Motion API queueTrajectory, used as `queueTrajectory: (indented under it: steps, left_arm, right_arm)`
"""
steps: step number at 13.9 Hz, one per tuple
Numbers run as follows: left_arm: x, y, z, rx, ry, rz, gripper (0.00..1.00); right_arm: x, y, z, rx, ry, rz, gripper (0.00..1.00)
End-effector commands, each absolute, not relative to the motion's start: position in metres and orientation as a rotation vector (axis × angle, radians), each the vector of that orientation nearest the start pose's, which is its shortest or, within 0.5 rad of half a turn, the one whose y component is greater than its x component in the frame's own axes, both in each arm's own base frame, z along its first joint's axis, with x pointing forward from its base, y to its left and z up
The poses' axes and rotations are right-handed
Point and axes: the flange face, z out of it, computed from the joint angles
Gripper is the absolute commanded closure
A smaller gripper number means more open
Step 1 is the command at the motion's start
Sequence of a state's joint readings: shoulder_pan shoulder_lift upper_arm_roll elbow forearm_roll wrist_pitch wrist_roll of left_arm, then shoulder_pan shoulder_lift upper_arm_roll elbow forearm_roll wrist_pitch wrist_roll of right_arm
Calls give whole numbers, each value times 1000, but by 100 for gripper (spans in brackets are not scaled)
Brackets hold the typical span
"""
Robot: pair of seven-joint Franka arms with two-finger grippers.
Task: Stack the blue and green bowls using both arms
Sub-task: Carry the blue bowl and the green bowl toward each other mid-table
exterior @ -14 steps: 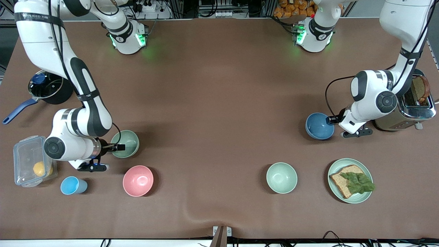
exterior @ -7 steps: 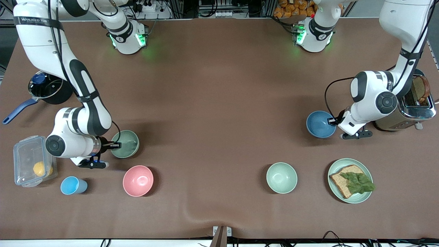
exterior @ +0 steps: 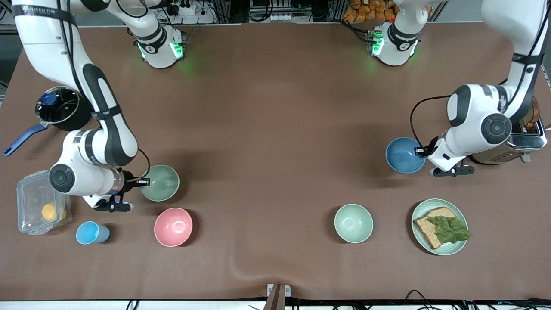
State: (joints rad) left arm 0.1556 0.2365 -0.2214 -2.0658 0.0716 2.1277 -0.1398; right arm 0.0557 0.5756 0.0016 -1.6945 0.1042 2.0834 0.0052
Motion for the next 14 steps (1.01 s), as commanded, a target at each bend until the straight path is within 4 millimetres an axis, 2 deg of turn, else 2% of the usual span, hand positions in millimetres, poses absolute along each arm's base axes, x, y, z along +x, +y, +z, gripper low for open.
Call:
queueTrajectory:
  steps: [1,2,4,5,6,8,10,12,14]
  left_arm:
    - [569,-64,360,-3095,16,281,100]
    - [574,-81,374,-3098,17,266,100]
    - [574,-114,394,-3100,0,255,100]
    - [571,-134,399,-3103,4,250,100]
    - [567,-151,401,-3106,7,248,100]
    - [560,-183,402,-3125,-11,255,100]
    - [553,-210,396,-3153,-39,298,100]
    - [547,-240,389,-3182,-69,315,100]
    - [542,-272,373,-3199,-83,308,100]
  right_arm:
    - [643,106,297,-3044,-51,235,100]
    - [638,145,303,-3053,-26,221,100]
    - [622,234,312,-3066,66,171,100]
    - [616,263,310,-3057,123,134,100]
    - [611,283,305,-3038,169,113,100]
    - [589,327,288,-2962,197,206,100]
    - [571,360,275,-2862,298,286,100]
    - [554,389,262,-2844,349,318,100]
    - [548,393,245,-2854,388,342,100]
